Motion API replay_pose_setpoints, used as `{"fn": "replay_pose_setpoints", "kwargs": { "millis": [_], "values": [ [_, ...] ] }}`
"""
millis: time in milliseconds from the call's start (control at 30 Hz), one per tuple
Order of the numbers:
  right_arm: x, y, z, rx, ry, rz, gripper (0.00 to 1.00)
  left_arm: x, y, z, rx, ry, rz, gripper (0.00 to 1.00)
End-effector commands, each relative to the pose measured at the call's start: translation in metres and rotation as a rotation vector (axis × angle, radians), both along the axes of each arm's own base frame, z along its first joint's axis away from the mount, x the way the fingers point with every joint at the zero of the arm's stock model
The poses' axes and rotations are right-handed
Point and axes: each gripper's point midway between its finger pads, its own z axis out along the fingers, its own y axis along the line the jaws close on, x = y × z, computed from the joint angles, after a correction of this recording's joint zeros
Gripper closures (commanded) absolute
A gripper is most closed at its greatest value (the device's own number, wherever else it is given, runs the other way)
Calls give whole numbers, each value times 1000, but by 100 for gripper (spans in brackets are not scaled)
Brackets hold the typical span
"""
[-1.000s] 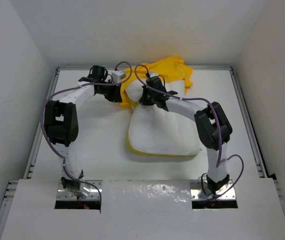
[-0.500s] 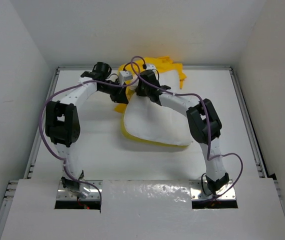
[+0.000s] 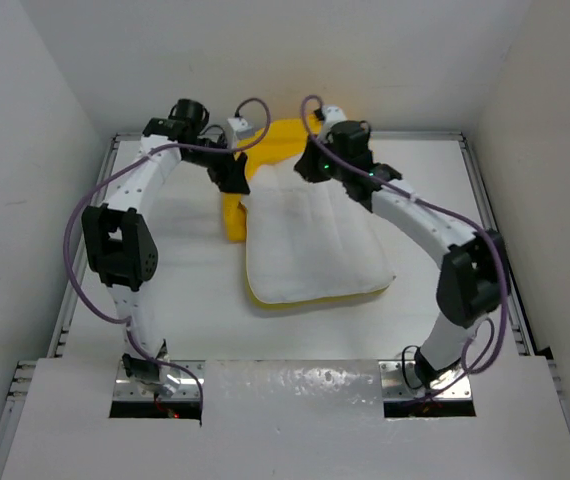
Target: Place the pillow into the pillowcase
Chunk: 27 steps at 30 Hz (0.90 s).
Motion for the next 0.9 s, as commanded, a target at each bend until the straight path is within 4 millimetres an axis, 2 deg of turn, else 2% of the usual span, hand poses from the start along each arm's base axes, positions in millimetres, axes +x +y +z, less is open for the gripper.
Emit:
{"fn": "replay_pose_setpoints", "kwargs": {
  "millis": [0,33,67,100,133,167,200,233,267,300,333,367,400,433,467,500,533,567,600,667,767,833,867],
  "values": [
    [9,-61,15,46,53,-108,95,74,-17,67,-42,-292,175,39],
    [12,-72,8,50,85,-136,91,93,-23,65,42,-365,254,45],
    [16,-83,3,75,123,-179,77,106,-29,56,87,-404,287,44],
    [26,-105,-7,94,157,-230,55,122,-38,58,108,-486,301,41],
    [28,-110,-13,131,188,-242,34,131,-51,37,172,-511,307,36],
    [32,-119,-18,142,195,-264,30,137,-57,30,184,-526,317,35],
    [43,-133,-23,150,182,-296,26,148,-68,32,171,-574,342,32],
    [49,-139,-27,144,177,-313,19,162,-75,23,150,-587,378,30],
    [55,-146,-30,136,172,-328,17,170,-77,19,151,-597,402,28],
    [60,-147,-47,118,202,-327,17,179,-77,19,168,-617,446,23],
    [69,-146,-44,110,187,-315,15,193,-84,14,162,-630,468,22],
    [72,-144,-49,110,199,-304,15,200,-87,10,169,-638,471,21],
    [77,-140,-61,112,218,-289,14,208,-92,-8,201,-639,482,21],
    [77,-134,-67,124,236,-262,14,216,-98,5,193,-689,492,21],
    [78,-131,-74,131,246,-254,14,219,-103,2,217,-714,506,21],
    [76,-130,-89,136,284,-258,14,224,-102,-8,253,-729,522,21],
    [76,-127,-93,148,288,-253,14,229,-103,-9,271,-771,531,23],
    [73,-125,-99,152,299,-250,14,231,-100,-10,311,-797,570,29],
    [67,-125,-112,155,326,-253,14,233,-97,-16,336,-807,585,34],
    [62,-117,-119,165,324,-228,14,237,-90,-11,358,-845,646,49],
    [52,-110,-136,135,362,-204,14,239,-84,-12,405,-878,682,53],
    [47,-104,-143,131,382,-186,22,237,-81,-13,425,-876,697,57],
    [44,-103,-148,128,391,-181,30,236,-79,-15,433,-871,700,59]
  ]
}}
